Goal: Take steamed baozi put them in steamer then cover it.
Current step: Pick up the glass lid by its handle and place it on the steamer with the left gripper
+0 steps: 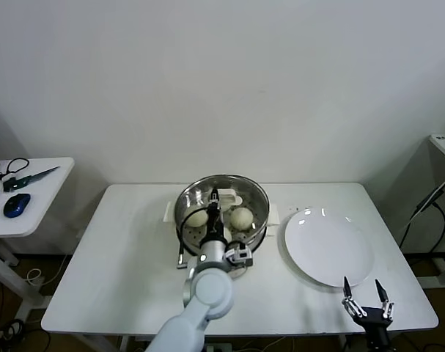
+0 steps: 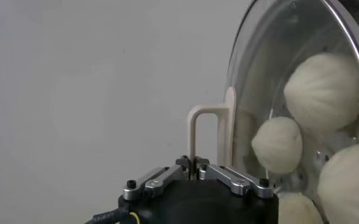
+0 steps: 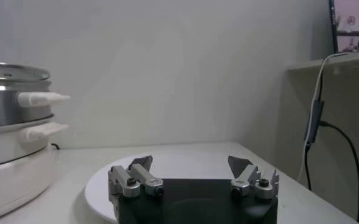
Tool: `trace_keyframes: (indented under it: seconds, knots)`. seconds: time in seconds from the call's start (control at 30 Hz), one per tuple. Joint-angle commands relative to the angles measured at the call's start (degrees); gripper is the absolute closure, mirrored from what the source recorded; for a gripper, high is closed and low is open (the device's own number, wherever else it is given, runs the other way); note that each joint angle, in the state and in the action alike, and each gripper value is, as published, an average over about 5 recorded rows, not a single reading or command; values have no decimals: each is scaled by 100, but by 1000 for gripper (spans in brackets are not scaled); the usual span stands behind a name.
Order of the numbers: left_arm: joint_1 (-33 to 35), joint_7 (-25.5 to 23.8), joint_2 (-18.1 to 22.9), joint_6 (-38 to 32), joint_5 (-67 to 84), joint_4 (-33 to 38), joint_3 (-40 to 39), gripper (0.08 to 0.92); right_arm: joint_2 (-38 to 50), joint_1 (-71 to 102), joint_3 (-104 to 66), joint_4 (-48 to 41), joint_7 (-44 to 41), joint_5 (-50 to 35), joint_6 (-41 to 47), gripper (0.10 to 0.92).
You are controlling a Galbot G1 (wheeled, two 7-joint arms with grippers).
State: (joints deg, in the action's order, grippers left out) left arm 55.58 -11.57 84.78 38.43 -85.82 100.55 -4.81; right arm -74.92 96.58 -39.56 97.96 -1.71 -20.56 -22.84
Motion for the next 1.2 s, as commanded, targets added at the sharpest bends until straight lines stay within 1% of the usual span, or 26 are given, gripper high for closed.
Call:
trace_keyframes:
  seconds: [0.03,0.27,0.47,0.57,0.73,0.93,1.1,1.2]
  knots:
    - [-91,38,132,67,10,-170,-101,863,0,26,-20,42,6,-6,-54,203]
    - [3,22,-31,-9,-137,-167,42,863,-6,71,4,21,3,-4,-177,203]
    - [21,90,-10,-56,-180,-247,95,863,7,90,46,44,178,-56,-281,203]
    - [50,137,18,-101,-242,-267,112,827,12,103,74,76,238,-98,-257,203]
    - [117,62,10,-105,-196,-96,79,684,5,118,100,151,258,-105,-121,203]
    - [188,-133,-170,-66,157,443,-72,511,2,149,111,307,278,-50,17,203]
    - [261,-284,-486,73,724,1142,-175,372,-18,94,114,365,336,-69,137,203]
    - [361,-244,-773,148,1393,1692,-176,286,-52,41,140,365,291,-28,144,203]
